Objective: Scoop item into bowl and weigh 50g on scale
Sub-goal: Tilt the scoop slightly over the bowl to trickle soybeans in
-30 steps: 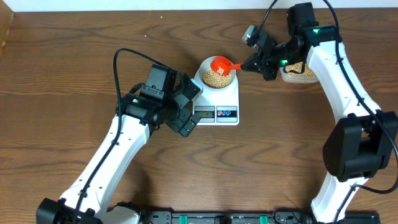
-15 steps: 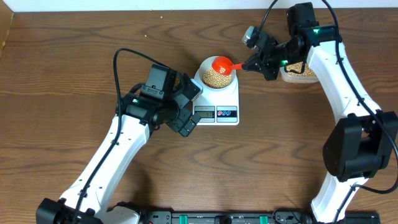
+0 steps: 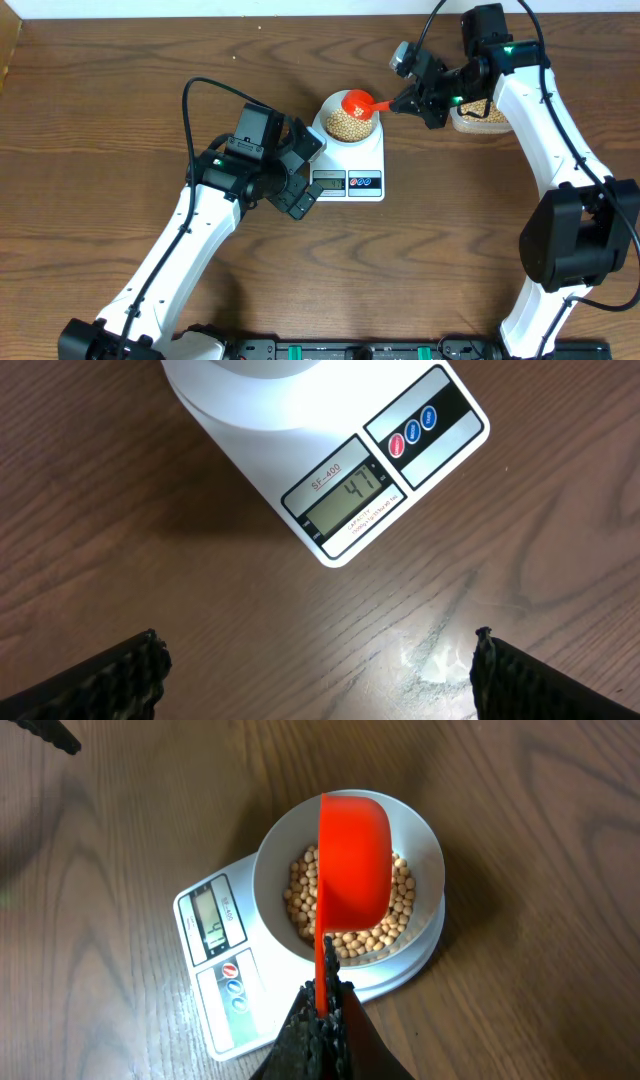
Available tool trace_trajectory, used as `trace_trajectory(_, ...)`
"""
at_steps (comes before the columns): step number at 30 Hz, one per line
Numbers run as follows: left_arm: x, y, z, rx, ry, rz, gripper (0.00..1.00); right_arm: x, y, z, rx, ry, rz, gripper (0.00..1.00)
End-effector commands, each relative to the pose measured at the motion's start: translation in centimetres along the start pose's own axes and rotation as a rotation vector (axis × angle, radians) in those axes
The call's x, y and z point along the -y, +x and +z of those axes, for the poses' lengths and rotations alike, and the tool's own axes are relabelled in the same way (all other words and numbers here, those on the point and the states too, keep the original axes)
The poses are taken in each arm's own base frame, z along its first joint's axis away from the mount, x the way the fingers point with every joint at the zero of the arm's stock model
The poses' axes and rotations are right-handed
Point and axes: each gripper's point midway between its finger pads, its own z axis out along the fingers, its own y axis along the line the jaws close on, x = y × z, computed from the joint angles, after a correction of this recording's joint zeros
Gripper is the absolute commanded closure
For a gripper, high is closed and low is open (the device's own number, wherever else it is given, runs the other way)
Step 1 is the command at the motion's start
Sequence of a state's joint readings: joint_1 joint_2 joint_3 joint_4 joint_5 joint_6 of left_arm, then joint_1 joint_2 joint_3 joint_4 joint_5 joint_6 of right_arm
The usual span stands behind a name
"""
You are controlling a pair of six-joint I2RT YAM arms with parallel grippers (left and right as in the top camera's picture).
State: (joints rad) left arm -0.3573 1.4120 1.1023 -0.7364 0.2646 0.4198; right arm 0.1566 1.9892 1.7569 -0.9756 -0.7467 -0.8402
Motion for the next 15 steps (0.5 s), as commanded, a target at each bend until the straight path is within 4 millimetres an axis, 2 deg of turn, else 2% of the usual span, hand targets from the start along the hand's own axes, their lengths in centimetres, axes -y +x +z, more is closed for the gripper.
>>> trace_trajectory(1,0.1,-1.2,-0.9,0.037,0.002,0.017,0.02,-0.1,-0.8,-0.3,0.019,-0.003,-0.004,0.99)
trace_trajectory(4,0.1,-1.2,-0.9,0.038,0.003,0.017,0.02,-0.6,-1.0,-0.1,0.027,-0.021,-0.010,0.99)
trace_trajectory(7,0.1,-1.2,-0.9,0.038,0.002,0.017,0.02,-2.0,-1.4,0.0,0.041,-0.071,-0.069,0.99)
trace_trajectory(13,0.1,-1.2,-0.9,0.038,0.003,0.017,0.02,0.2,0.0,0.1,-0.049,0.041,-0.031,0.99)
trace_trajectory(15,0.1,-1.2,-0.9,0.038,0.003,0.017,0.02,0.3,-0.1,0.1,-0.049,0.047,-0.029,0.99)
